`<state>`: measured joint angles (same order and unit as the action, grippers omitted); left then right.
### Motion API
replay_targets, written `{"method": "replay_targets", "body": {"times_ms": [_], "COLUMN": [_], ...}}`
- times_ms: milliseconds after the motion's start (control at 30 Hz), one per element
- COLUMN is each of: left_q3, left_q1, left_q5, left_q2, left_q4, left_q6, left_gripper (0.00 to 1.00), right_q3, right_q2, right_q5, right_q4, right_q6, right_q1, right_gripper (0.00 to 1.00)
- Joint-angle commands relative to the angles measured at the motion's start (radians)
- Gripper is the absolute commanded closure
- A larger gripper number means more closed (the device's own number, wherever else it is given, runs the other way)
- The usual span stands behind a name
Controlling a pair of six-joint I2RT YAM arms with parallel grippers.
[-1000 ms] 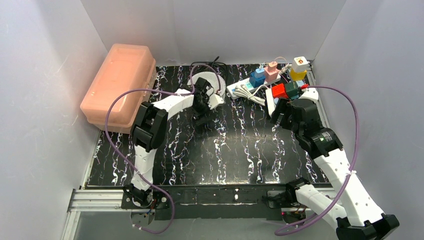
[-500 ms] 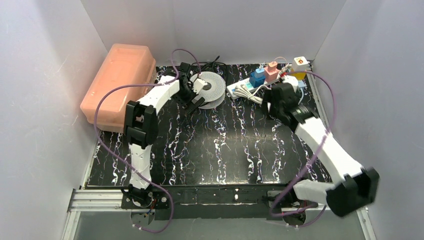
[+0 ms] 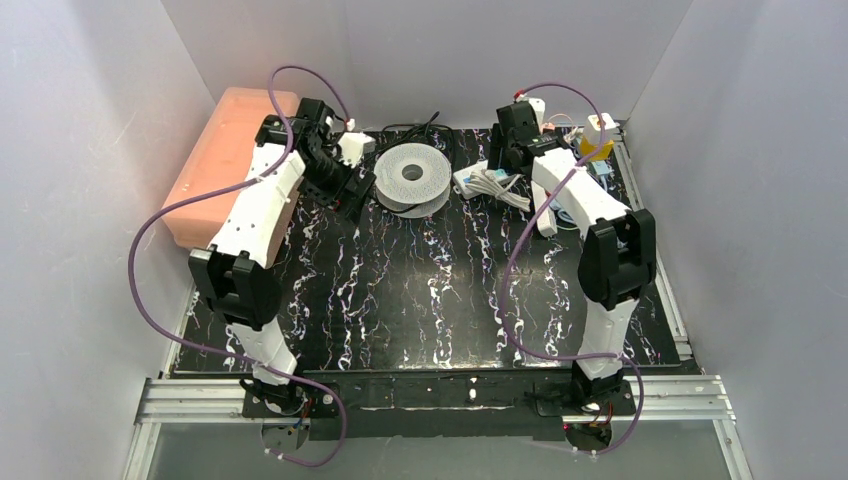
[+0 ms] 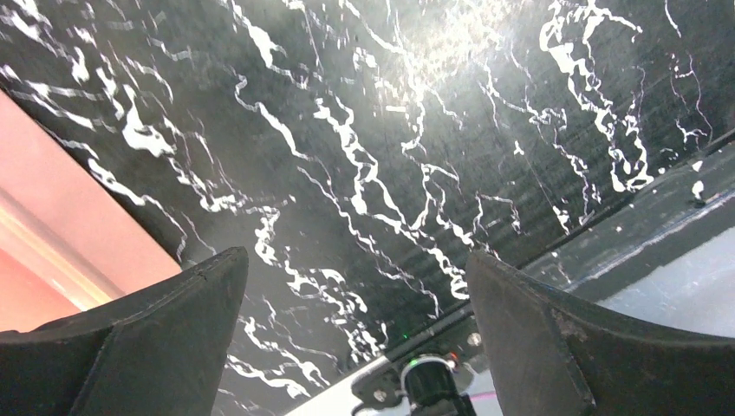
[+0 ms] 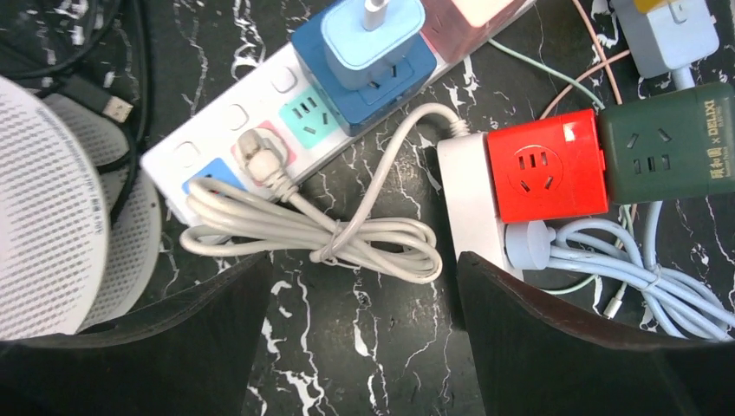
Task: Pull the plug off the socket
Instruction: Move the socket to the center of the board.
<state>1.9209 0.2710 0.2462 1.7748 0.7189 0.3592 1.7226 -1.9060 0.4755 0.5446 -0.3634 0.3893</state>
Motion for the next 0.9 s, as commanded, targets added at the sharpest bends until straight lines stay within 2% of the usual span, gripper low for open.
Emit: {"method": "replay_targets", "body": {"times_ms": [0, 400, 867], "left_q3": [-0.034, -0.192, -0.245], "left_q1": [-0.022, -0.015, -0.007], "left_q5": [0.021, 0.050, 0.042], "left_q2": [-0.021, -0.105, -0.123], "left_q4": [0.184, 0.133, 0.086], "left_q6": [-0.041, -0.029, -0.013], "left_gripper": [0.02, 0.02, 0.02], "right_q3": [0.038, 0.011, 0.056], "right_q2": [-0.037, -0.123, -0.212], "right_q5": [0.044, 0.040, 0.040], "right_q4": [0.054, 0.040, 0.040], "right_q6": [-0.028, -0.033, -0.033], "right_q1": [-0.013, -0.062, -0.070], "right_gripper": [0.15, 0.16, 0.16]}}
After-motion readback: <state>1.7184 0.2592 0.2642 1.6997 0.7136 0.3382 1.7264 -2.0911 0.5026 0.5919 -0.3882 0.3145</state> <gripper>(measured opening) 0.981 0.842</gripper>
